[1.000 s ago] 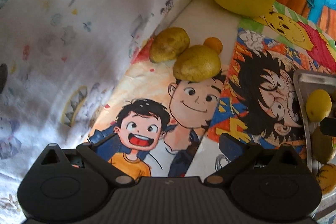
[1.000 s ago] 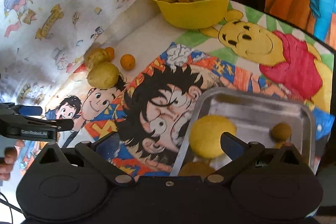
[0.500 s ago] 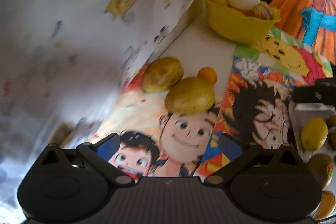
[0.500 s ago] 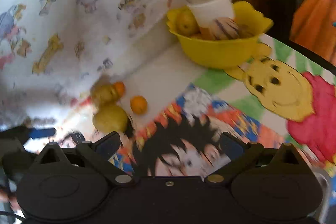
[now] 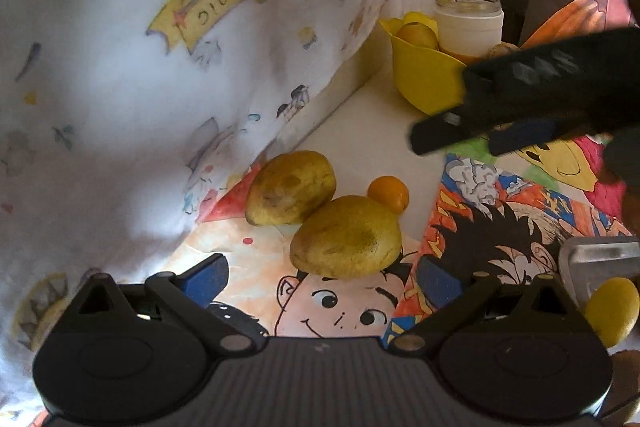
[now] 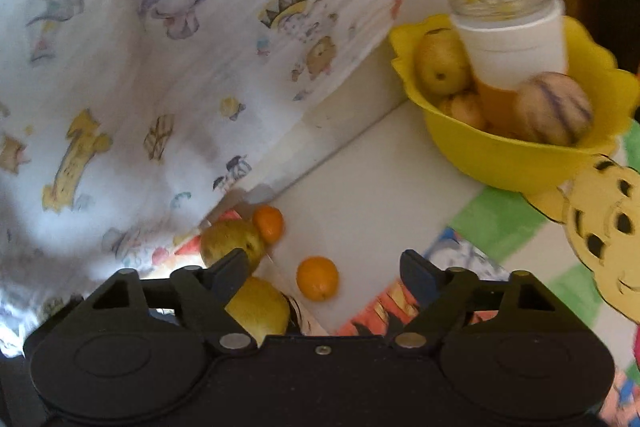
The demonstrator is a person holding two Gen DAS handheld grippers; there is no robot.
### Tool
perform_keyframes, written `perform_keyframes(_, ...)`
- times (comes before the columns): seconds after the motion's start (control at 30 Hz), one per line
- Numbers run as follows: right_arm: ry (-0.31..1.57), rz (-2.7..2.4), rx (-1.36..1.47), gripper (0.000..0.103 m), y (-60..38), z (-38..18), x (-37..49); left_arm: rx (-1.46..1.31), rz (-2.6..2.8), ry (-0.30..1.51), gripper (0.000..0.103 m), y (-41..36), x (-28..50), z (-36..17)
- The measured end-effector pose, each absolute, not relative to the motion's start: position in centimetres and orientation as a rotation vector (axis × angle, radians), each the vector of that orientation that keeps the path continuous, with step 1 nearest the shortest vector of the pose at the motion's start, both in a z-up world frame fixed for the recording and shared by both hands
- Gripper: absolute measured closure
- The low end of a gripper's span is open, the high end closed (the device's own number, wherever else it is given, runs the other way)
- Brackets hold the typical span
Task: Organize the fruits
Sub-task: 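Grasp the yellow pear with the left tool while the right tool grasps a small orange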
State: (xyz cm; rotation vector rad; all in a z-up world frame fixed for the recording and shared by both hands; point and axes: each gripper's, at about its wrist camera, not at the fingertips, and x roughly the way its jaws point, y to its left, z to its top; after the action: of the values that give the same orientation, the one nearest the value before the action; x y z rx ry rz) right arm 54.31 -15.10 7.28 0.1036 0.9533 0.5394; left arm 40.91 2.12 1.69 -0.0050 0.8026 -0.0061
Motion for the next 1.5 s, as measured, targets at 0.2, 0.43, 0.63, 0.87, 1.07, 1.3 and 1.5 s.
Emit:
perform_keyframes(0.2,0.984,0.622,0.066,0.032,-12.5,6.0,57.1,0.018,0.003,0.763,0.009,2.1,41.3,1.2)
perform_keyframes(0.43,1.046,0.664,0.154,0.040,-10.8,4.9,60.2,-0.008,-0.011,0.761,0.016,2.1,41.9,0.7)
perform_keyframes(0.63,1.085,0.659,0.156,0.044,-9.3,3.7,61.7,0.001,-0.039,0.768,0.017,1.4,42.4,0.5)
perform_keyframes(0.87,1.120,0.673,0.112,0.052,-7.3,2.5,62.4,-0.008,-0.046,0.794,0.024,1.3,43.1,0.0)
perform_keyframes(1.07,1.162,0.663,0.084,0.056,-6.3,2.4,63.4,-0.027,-0.059,0.812,0.027,1.6,43.4,-0.1)
perform_keyframes(1.3,1.204,0.658,0.123,0.063,-6.4,2.1,64.1,-0.045,-0.069,0.812,0.029,1.8,43.3,-0.2)
perform_keyframes(1.5,1.239,0.662,0.163,0.068,-6.4,1.5,64.3,-0.059,-0.073,0.814,0.029,2.0,42.9,-0.1)
